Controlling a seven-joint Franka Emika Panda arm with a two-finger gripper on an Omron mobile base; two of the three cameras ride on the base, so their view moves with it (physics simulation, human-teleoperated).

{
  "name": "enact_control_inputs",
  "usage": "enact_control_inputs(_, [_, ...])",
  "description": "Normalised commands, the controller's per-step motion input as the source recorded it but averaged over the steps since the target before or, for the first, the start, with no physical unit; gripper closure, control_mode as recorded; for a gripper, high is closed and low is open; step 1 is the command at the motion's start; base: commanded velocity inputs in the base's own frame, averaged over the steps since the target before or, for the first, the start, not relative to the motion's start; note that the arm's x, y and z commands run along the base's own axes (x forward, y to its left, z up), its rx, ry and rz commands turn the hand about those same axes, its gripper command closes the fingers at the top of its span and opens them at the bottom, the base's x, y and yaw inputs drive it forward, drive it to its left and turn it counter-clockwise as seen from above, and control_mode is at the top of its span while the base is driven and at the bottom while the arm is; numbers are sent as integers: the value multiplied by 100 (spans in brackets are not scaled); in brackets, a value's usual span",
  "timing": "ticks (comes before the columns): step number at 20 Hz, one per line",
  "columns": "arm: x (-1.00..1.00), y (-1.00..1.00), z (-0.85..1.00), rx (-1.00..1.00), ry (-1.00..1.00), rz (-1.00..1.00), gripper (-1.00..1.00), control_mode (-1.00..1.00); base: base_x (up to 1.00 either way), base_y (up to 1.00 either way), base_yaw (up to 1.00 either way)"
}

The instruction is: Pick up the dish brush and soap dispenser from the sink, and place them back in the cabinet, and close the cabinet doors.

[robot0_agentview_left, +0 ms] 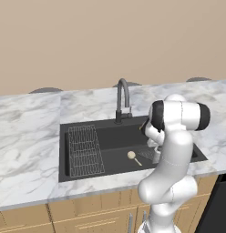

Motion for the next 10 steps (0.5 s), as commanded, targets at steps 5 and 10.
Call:
enact_control_inputs(5, [4,0,-7,0,0,0,-100,-100,0,0,0])
enact_control_inputs(10, [0,0,-6,0,0,0,-100,-100,0,0,0])
